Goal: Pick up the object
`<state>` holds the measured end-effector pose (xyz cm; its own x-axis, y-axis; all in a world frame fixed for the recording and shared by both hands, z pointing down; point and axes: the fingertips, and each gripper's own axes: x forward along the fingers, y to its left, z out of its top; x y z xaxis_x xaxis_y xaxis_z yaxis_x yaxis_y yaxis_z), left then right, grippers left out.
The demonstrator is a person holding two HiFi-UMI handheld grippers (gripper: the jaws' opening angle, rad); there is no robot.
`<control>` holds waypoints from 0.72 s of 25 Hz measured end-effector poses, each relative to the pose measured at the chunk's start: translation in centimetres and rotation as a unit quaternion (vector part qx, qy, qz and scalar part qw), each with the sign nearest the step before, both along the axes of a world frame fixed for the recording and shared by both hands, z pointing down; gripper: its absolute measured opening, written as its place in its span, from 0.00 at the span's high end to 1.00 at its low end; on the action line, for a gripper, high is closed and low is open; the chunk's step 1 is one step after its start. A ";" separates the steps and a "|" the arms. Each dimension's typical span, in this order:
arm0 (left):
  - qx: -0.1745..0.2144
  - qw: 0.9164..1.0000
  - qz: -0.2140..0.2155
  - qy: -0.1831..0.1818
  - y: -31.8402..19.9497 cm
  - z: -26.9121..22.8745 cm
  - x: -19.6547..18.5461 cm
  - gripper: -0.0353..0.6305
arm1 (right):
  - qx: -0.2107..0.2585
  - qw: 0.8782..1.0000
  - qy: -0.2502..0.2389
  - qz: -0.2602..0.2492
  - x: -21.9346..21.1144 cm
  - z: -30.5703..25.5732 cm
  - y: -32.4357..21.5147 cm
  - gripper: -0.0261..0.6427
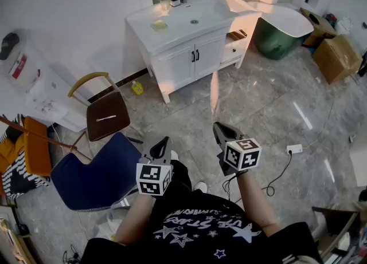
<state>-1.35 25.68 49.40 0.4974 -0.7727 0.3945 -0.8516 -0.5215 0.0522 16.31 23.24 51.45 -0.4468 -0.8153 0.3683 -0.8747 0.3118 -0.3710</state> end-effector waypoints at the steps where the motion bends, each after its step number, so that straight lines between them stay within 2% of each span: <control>1: 0.002 1.000 -0.001 -0.001 0.2 -0.1 -0.1 0.92 | 0.002 1.000 0.002 0.002 -0.1 -0.1 0.0 0.94; 5: -0.001 1.000 -0.006 0.001 0.9 0.1 -1.2 0.92 | 0.011 1.000 0.009 0.012 -0.8 -0.2 0.1 0.94; 12: -0.021 0.999 -0.030 0.009 0.4 1.6 -4.4 0.92 | 0.012 1.000 0.017 -0.001 -3.3 0.3 -1.3 0.94; 18: -0.010 0.999 -0.041 0.020 -4.0 0.8 -5.7 0.92 | 0.040 0.999 -0.032 0.000 -4.6 -1.4 -6.1 0.94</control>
<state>-7.09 21.71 50.21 0.4488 -0.8030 0.3922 -0.8882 -0.4491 0.0969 11.74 17.16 50.08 -0.4683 -0.8405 0.2726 -0.8495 0.3433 -0.4007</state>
